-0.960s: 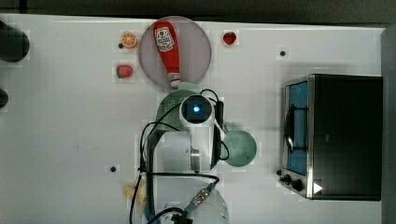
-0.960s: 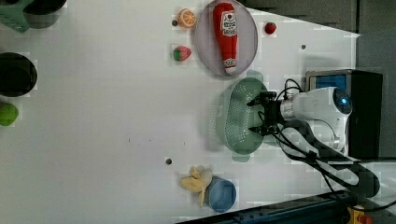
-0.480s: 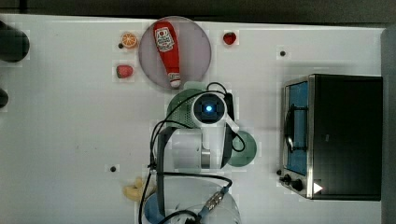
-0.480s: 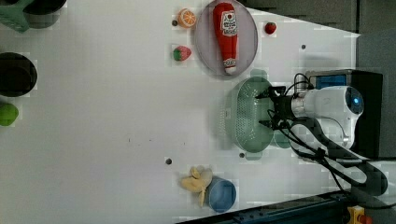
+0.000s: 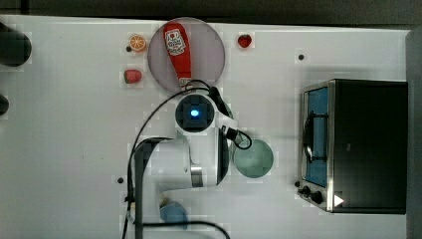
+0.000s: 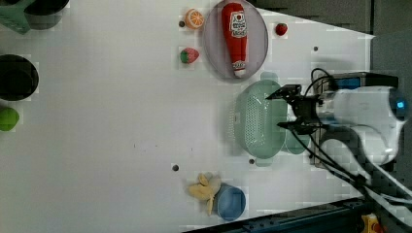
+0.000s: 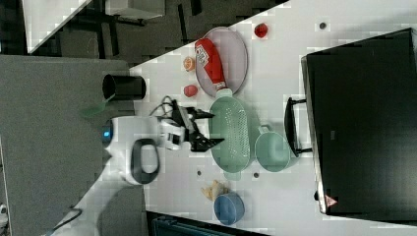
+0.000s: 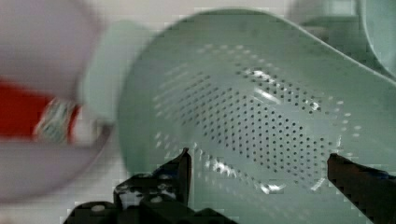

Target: Drag strainer left to right.

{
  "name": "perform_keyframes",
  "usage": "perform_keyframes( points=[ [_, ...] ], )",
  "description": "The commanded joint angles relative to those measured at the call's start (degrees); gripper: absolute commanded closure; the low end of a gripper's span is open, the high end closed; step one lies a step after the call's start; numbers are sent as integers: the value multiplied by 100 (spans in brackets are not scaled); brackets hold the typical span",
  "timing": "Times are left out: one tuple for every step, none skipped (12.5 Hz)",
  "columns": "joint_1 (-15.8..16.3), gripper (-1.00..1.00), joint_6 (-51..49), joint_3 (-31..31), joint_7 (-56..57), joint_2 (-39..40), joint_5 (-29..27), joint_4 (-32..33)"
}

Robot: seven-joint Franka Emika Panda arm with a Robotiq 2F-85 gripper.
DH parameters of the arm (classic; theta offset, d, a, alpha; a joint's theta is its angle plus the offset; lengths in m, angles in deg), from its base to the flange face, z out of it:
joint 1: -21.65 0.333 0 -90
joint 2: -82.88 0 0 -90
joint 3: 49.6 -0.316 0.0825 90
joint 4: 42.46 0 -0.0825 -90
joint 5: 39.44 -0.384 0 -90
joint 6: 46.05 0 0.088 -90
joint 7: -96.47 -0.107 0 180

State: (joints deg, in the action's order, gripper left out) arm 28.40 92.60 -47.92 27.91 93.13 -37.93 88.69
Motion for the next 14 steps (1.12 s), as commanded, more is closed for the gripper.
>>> perform_keyframes(
  points=[
    [0,-100,-1345,165,1294,-529,-91,-1150],
    [-5,-100,-2001,219,1574,-565,-75,-1621],
    [-7,-100,-2509,307,1993,-561,-59,-2107],
    [-10,-100,-2820,418,2588,-555,-34,-2558],
    [-12,-100,-2935,537,3136,-554,31,-2935],
    [-13,-100,-3058,646,3430,-565,82,-3228],
    [-13,-100,-3317,686,3452,-588,82,-3463],
    [-13,-100,-3704,693,3442,-622,74,-3659],
    [-8,-100,-4046,690,3441,-652,58,-3828],
    [-10,-100,-4285,707,3437,-673,58,-3951],
    [-11,-100,-4487,720,3438,-686,60,-4018],
    [-14,-100,-4620,740,3438,-693,63,-4023],
    [-10,-100,-4642,735,3456,-693,37,-4022],
    [-8,-100,-4641,726,3456,-693,37,-4019]
  ],
)
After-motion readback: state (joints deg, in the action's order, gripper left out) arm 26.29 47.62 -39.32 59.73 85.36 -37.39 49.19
